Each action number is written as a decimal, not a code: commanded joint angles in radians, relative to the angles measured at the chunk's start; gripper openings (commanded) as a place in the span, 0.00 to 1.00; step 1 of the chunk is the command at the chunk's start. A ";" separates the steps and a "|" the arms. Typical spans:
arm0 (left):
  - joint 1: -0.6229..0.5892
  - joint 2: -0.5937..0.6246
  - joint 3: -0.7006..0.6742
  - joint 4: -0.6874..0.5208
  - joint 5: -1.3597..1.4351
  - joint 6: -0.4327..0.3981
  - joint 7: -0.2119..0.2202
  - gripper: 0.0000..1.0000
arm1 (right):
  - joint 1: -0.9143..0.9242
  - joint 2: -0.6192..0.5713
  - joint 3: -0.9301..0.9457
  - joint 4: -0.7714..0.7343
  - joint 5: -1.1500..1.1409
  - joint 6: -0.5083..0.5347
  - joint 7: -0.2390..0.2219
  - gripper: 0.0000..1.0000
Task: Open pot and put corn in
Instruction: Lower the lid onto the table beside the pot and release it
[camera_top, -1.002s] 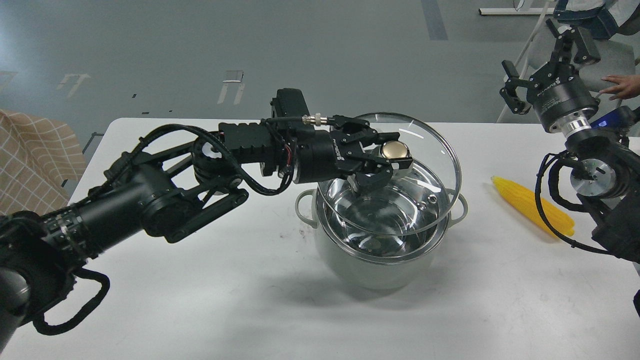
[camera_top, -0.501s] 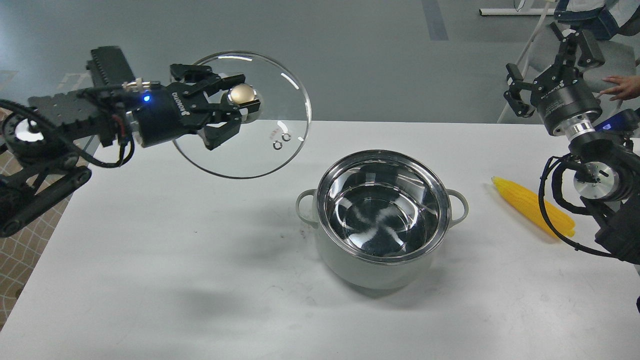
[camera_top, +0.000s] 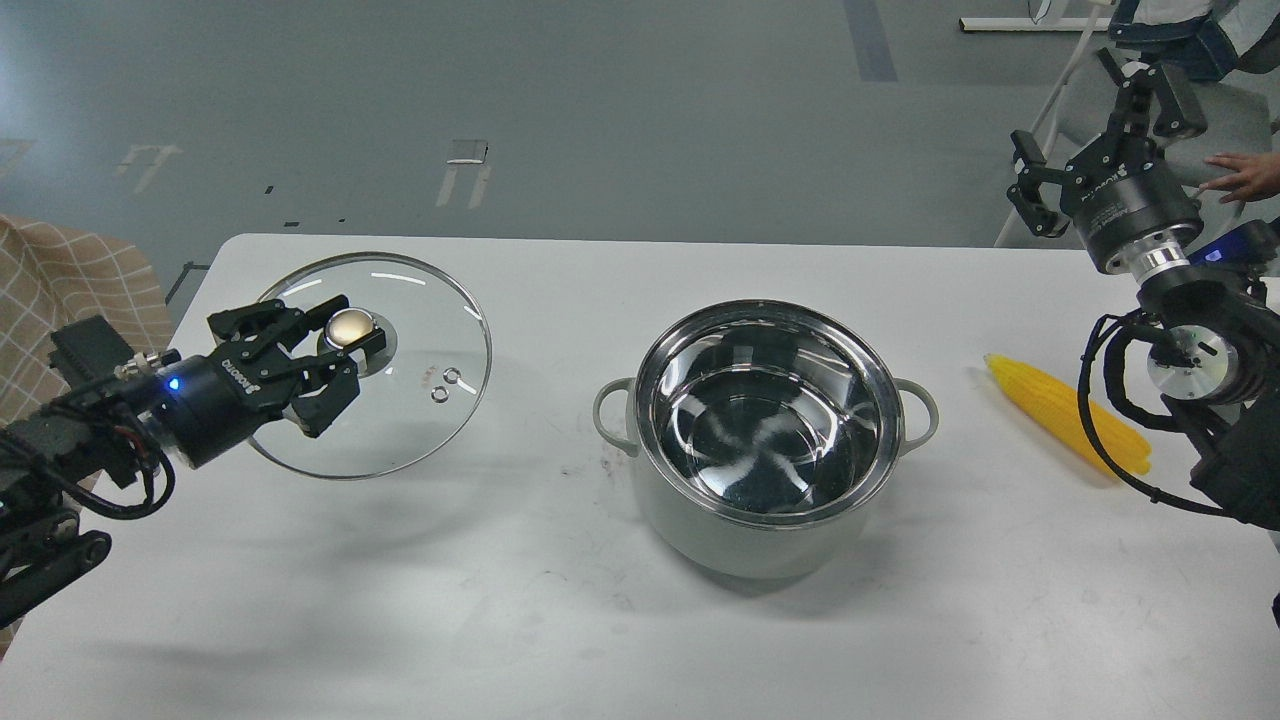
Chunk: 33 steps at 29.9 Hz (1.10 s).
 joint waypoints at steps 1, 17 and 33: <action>0.037 -0.056 0.011 0.102 0.000 0.002 0.000 0.27 | -0.013 0.000 0.000 0.000 0.000 0.000 0.000 1.00; 0.063 -0.134 0.005 0.184 -0.054 0.002 0.000 0.61 | -0.022 0.001 0.000 -0.002 0.000 -0.001 0.000 1.00; 0.049 -0.125 -0.003 0.190 -0.090 0.002 0.000 0.88 | -0.013 0.000 0.000 -0.003 -0.034 -0.017 0.000 1.00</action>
